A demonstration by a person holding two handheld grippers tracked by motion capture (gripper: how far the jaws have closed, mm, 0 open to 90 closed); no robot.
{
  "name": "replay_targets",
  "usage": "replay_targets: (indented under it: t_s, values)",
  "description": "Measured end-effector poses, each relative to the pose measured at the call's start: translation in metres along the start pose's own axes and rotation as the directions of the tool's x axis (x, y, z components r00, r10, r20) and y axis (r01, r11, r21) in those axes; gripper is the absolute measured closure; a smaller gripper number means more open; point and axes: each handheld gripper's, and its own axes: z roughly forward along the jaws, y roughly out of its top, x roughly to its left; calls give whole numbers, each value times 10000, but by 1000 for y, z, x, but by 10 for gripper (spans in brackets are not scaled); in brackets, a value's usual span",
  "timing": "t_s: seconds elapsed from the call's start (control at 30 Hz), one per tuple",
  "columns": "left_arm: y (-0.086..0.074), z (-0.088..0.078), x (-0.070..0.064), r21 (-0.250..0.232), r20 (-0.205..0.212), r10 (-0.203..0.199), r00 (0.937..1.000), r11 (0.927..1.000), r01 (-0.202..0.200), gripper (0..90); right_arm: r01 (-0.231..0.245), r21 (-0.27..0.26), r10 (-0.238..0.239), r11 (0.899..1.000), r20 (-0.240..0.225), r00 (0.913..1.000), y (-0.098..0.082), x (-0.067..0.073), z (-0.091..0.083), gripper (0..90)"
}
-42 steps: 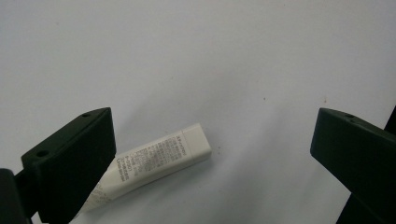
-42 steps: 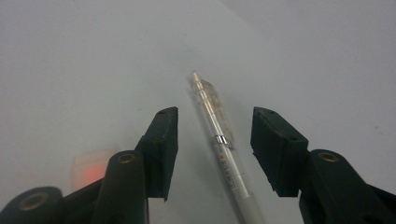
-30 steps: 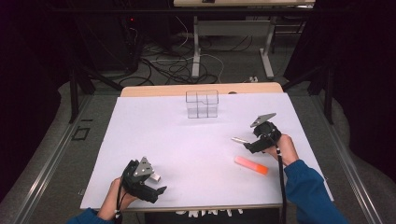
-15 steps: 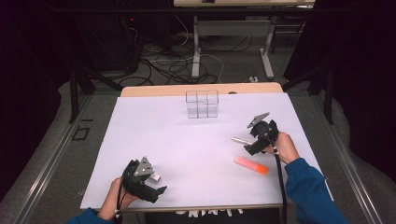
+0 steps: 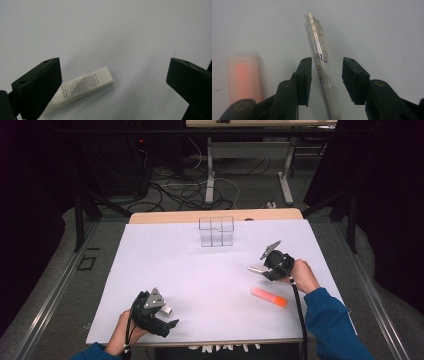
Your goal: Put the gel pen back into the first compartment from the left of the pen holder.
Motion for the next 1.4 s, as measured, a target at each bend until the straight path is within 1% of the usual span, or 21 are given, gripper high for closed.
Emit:
replay_targets:
  t_s: [0.03,0.07,0.1,0.27,0.3,0.33,0.37,0.4,0.43,0.47,0.5,0.7,0.77,0.83,0.9,0.93,0.97,1.0,1.07,1.13,1.4]
  values:
    - [0,0,0,0,13,-9,10000,10000,9,3,55,260,-56,9996,8,10000,1,0,1,630]
    - [0,0,0,-2,2,-8,10000,10000,8,2,105,1932,-91,9811,-78,9999,6,0,-8,654]
    - [0,0,0,3,-11,-2,10000,10000,2,2,464,1599,-439,9860,-191,9989,5,-2,-3,663]
    - [0,2,-1,-135,-99,-47,9999,9999,46,2,934,2332,-878,9679,-343,9955,9,-2,2,711]
    - [0,2,-1,-125,-95,-41,9999,9999,39,2,857,1848,-813,9790,-312,9962,7,-1,6,716]
    - [0,2,-1,-127,-94,-44,9999,9999,43,3,1026,2675,-949,9581,-413,9946,11,-2,2,721]
    - [-1,2,-1,-126,-104,-46,9999,9999,45,3,1310,3877,-1175,9124,-584,9914,18,-3,-4,726]
    - [0,2,-1,-120,-99,-49,9999,9999,48,2,1028,2400,-946,9653,-457,9945,10,-2,6,733]
    - [-1,2,-1,-125,-117,-52,9999,9999,50,3,866,2357,-789,9680,-417,9960,9,0,9,737]
    - [-1,2,-1,-123,-105,-54,9999,9999,53,2,1057,2295,-976,9676,-464,9941,10,-1,11,741]
    - [-1,2,-1,-107,-64,-74,10000,9999,74,2,1357,2688,-1236,9536,-617,9904,12,-3,11,745]
    - [-1,2,0,-101,-54,-85,9999,9999,84,2,1530,2839,-1379,9466,-728,9878,14,-3,15,761]
    - [-1,2,-1,-85,-78,-73,9999,9999,72,2,1476,2637,-1282,9532,-894,9877,13,-2,16,768]
    - [-1,2,-1,-79,-74,-75,9999,9999,75,2,1688,2924,-1602,9413,-530,9857,14,-1,15,777]
    - [-1,3,-1,-84,-66,-57,10000,9999,56,2,1673,2537,-1563,9527,-628,9857,12,0,18,787]
    - [-1,3,-1,-91,-57,-52,10000,9999,51,3,1982,3240,-2061,9250,-102,9785,17,1,13,790]
    - [-1,3,-1,-85,-60,-54,10000,9999,53,2,1919,2801,-1802,9406,-671,9813,14,-1,16,790]
    - [-1,3,-1,-91,-59,-57,10000,9999,57,2,1862,3039,-1718,9343,-735,9824,15,-1,14,791]
    - [-1,3,-1,-92,-58,-57,10000,9999,56,2,1281,2773,-1076,9522,-879,9903,12,1,13,791]
    - [-1,3,-1,-102,-49,-54,10000,9999,54,2,1709,2458,-1548,9541,-836,9844,12,-5,13,791]
    - [0,1,0,8,13,-11,10000,10000,11,2,887,1538,-754,9841,-904,9930,11,-7,-4,791]
